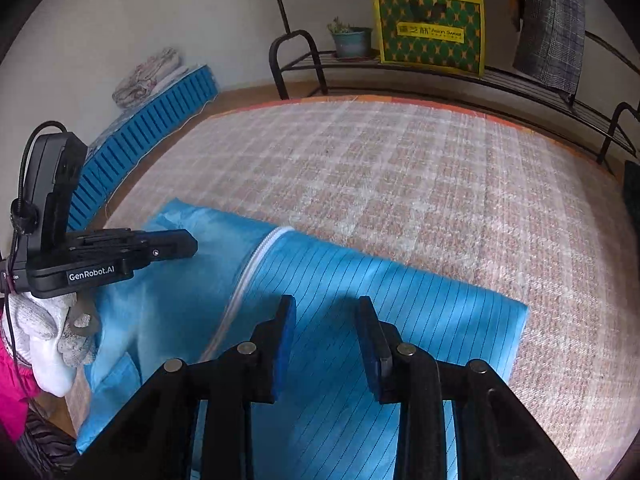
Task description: Fold large clothes
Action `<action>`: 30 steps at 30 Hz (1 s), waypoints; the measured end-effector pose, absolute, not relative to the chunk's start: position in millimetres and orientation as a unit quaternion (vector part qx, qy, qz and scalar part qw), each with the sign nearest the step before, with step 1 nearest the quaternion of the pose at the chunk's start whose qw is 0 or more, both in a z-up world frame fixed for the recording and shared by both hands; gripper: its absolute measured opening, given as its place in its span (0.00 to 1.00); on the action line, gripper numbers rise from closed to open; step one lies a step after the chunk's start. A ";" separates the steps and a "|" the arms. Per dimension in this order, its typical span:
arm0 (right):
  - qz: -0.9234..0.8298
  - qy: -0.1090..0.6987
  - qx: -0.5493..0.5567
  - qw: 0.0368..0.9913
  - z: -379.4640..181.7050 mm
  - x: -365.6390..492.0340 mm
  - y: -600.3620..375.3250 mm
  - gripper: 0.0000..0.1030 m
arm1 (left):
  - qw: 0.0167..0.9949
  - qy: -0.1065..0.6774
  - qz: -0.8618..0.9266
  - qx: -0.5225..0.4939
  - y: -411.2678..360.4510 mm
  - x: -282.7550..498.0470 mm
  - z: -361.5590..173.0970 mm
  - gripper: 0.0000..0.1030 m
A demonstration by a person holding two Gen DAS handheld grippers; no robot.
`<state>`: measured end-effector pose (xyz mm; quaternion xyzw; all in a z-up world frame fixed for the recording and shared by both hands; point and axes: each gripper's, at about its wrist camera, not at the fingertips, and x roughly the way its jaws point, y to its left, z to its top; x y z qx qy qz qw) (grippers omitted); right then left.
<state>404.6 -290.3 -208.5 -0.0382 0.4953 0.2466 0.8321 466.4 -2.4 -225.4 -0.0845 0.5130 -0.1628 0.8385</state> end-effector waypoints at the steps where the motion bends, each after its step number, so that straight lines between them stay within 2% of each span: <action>1: 0.247 0.496 -0.048 0.831 -216.9 401.9 -290.4 0.30 | 0.844 0.503 -0.166 -0.085 -1.4 462.5 -228.0 0.10; 5: 0.237 0.492 -0.054 0.836 -218.5 396.3 -292.8 0.28 | 0.843 0.505 -0.171 -0.073 1.0 458.6 -224.3 0.10; 12: 0.236 0.489 -0.037 0.839 -177.5 344.8 -322.3 0.28 | 0.854 0.491 -0.145 -0.092 48.1 411.1 -190.5 0.10; 16: 0.225 0.505 -0.044 0.832 -186.7 301.1 -339.7 0.29 | 0.847 0.504 -0.138 -0.098 72.7 374.2 -199.3 0.10; 20: 0.208 0.532 -0.023 0.820 -207.8 274.8 -359.8 0.30 | 0.830 0.529 -0.136 -0.113 85.5 342.1 -230.6 0.11; 23: 0.201 0.536 -0.018 0.820 -209.4 255.5 -367.5 0.30 | 0.839 0.520 -0.132 -0.096 87.4 326.5 -227.2 0.12; 28: 0.203 0.528 0.008 0.825 -187.5 232.3 -387.4 0.31 | 0.832 0.515 -0.141 -0.150 104.8 311.3 -206.7 0.13; 29: 0.201 0.516 0.021 0.833 -179.5 228.7 -393.7 0.33 | 0.834 0.509 -0.141 -0.159 108.4 310.7 -200.3 0.22; 30: 0.198 0.501 0.036 0.842 -171.9 225.8 -401.0 0.44 | 0.837 0.502 -0.139 -0.169 112.6 311.8 -193.5 0.31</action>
